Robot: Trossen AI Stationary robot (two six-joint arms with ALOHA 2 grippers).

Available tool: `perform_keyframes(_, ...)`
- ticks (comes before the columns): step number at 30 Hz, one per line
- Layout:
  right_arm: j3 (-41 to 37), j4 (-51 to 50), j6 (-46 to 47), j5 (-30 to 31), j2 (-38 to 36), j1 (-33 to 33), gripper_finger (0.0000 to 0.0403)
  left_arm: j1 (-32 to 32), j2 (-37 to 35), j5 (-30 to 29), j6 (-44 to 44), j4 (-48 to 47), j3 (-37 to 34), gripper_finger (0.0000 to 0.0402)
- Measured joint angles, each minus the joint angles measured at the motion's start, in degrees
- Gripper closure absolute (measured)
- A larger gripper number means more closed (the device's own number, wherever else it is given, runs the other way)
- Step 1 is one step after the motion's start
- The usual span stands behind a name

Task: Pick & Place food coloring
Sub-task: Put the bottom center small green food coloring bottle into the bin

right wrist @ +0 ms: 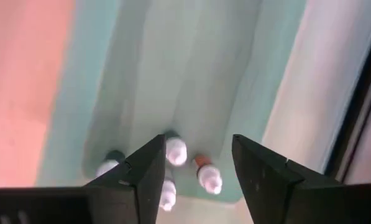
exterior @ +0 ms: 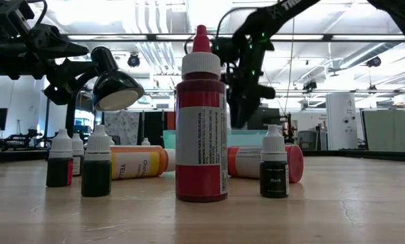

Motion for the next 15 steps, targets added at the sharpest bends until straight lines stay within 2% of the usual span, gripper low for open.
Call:
perform_keyframes(3, 1.3, 0.1, -1.3, -4.2, -0.8, 2.7, 0.0216, 0.0, 0.0, 0.0, 0.0, 0.0, 0.0, 0.0296)
perform_keyframes(6, 1.8, 0.3, -7.3, -7.8, -1.1, 6.4, 0.0212, 0.0, 0.0, 0.0, 0.0, 0.0, 0.0, 0.0296)
perform_keyframes(10, 1.7, 1.0, -15.0, -8.1, -0.2, 10.4, 0.0211, 0.0, 0.0, 0.0, 0.0, 0.0, 0.0, 0.0296)
perform_keyframes(15, 1.6, 4.7, -14.9, -5.4, 2.3, 12.8, 0.0211, 0.0, 0.0, 0.0, 0.0, 0.0, 0.0, 0.0296)
